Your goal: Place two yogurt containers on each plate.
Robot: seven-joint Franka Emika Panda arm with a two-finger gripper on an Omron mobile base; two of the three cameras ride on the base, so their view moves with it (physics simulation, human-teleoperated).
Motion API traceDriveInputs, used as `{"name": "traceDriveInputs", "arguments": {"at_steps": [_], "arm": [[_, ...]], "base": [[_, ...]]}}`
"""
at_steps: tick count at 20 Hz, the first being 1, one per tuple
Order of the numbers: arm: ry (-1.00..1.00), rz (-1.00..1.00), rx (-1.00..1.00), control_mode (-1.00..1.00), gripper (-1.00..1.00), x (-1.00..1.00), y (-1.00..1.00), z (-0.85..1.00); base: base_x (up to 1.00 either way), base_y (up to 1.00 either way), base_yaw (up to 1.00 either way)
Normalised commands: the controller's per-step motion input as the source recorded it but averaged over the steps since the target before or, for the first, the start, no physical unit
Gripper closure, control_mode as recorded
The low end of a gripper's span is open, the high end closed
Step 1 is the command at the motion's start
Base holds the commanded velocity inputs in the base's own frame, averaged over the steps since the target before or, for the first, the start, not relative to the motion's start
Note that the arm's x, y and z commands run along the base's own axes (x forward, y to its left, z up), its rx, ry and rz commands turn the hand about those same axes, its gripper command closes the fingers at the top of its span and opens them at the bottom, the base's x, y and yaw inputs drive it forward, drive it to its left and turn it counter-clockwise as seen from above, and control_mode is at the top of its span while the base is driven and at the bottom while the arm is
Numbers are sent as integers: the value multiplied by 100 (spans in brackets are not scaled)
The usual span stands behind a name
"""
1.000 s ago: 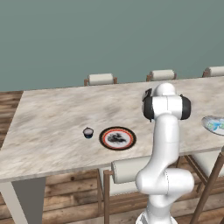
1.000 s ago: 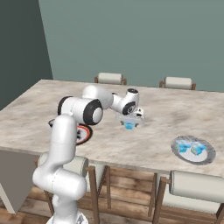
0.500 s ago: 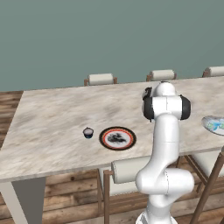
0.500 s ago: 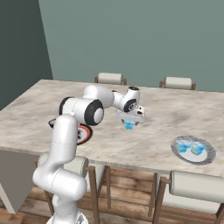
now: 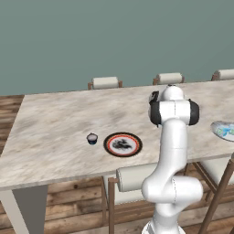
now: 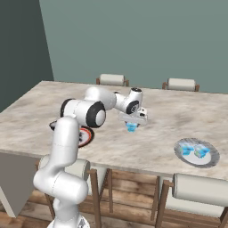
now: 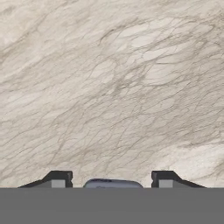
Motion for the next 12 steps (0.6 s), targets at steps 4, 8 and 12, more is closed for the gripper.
{"name": "traceDriveInputs", "arguments": {"at_steps": [4,8,12], "arm": [[-9,0,2,-100,100,-36,0,30],[-7,0,1,-100,100,-50,3,70],[-1,2,0,-100,100,-52,47,73]], "base": [[0,0,0],[0,0,0],[0,0,0]]}}
